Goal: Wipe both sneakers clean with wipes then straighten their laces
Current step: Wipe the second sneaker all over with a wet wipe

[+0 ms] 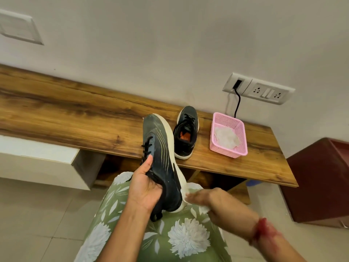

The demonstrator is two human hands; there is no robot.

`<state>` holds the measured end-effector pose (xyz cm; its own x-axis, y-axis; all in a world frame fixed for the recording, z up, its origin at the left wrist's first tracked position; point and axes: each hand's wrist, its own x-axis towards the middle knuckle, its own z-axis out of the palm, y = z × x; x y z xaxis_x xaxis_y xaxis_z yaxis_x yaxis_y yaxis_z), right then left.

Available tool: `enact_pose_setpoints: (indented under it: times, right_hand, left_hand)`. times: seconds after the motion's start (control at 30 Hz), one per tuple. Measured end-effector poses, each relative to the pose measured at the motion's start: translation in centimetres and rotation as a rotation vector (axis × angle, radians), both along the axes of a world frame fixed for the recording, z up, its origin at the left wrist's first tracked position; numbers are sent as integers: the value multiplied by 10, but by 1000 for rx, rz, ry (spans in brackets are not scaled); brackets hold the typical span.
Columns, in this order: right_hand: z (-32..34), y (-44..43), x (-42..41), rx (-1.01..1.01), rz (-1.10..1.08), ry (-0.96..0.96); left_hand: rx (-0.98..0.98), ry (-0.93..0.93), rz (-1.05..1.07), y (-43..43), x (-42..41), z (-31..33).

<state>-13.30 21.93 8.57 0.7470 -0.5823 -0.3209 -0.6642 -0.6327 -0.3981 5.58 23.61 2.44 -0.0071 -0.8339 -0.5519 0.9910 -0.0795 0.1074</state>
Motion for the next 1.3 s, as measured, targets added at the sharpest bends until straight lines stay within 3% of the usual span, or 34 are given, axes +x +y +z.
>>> enact_pose_setpoints:
  times: [0.07, 0.23, 0.37, 0.57, 0.8, 0.87, 0.93, 1.0, 1.07, 1.13, 1.3]
  right_hand:
    - [26, -20, 1, 0, 5, -32]
    - [46, -75, 50, -390, -263, -439]
    - [13, -94, 85, -287, -151, -314]
    - [-17, -55, 65, -215, -76, -216]
    - [-16, -13, 25, -360, -50, -145]
    - [-7, -7, 19, -296, -67, -118]
    - [8, -6, 10, -111, -97, -83]
    - [30, -9, 8, 21, -190, -183]
    - [38, -22, 18, -89, -334, -388]
    - [32, -43, 38, -243, -417, -471]
    - [-2, -56, 71, -195, -288, -295]
  left_hand:
    - [-26, -33, 33, -1, 5, 5]
    - [-83, -65, 29, -2, 9, 15]
    - [-110, -8, 32, -1, 3, 17]
    - [-94, 36, 121, 0, 11, 6]
    - [-63, 82, 103, 0, 5, 8]
    - [-53, 87, 86, 0, 2, 10]
    - [-49, 69, 73, 0, 2, 10]
    - [-54, 51, 77, -2, 2, 11]
    - [-52, 33, 77, -3, 2, 11]
    - [-45, 23, 66, -3, -1, 14]
    - [-61, 2, 56, 1, -5, 22]
